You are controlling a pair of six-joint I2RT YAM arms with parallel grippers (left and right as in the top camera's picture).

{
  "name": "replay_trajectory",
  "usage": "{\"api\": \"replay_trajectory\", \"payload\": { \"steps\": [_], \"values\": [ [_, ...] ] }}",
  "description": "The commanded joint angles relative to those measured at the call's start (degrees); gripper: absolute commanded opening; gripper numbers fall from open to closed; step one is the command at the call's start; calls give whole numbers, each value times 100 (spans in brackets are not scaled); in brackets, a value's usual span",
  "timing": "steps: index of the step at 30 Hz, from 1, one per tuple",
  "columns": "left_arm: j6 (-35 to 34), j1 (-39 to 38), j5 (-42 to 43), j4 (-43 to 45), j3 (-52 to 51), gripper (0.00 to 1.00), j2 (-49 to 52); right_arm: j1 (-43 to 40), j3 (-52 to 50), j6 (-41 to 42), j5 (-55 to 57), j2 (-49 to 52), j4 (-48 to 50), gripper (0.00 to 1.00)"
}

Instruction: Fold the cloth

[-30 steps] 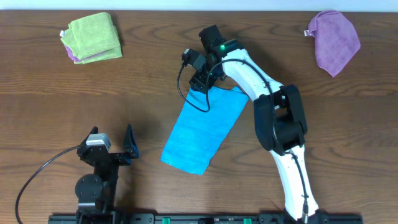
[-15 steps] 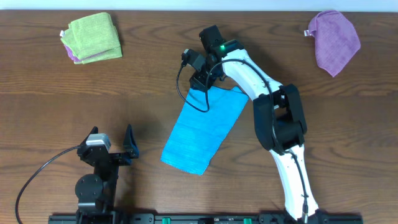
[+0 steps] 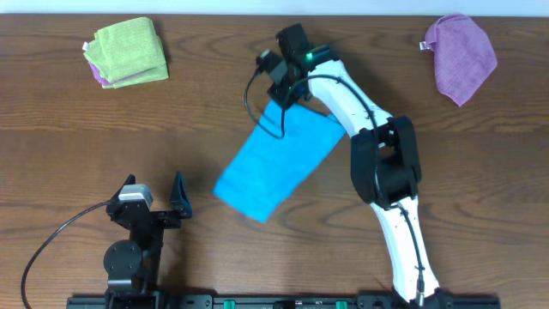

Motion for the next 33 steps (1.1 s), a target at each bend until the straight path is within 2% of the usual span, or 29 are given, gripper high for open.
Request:
{"api": "replay_trajectory", "payload": {
  "steps": [1, 8, 12, 18, 23, 29, 33],
  "values": [
    [87, -22, -83, -140, -181, 95, -37, -197, 560, 544, 695, 24, 31, 1],
    [87, -22, -83, -140, -181, 96, -37, -452, 1375, 852, 756, 24, -26, 1],
    [87, -22, -83, -140, -181, 95, -37, -546, 1458, 1025, 1200, 24, 52, 1],
    [87, -22, -83, -140, -181, 95, -37, -542, 1652, 1023, 1043, -52, -46, 1],
    [87, -22, -83, -140, -181, 95, -37, -531, 2044, 1025, 367, -173, -588, 1],
    [87, -22, -83, -140, -181, 95, -37, -400, 2905, 1021, 358, -514, -1834, 1],
    [87, -22, -83, -140, -181, 95, -37, -291, 3154, 1021, 358, -935, -2232, 1]
  ]
}}
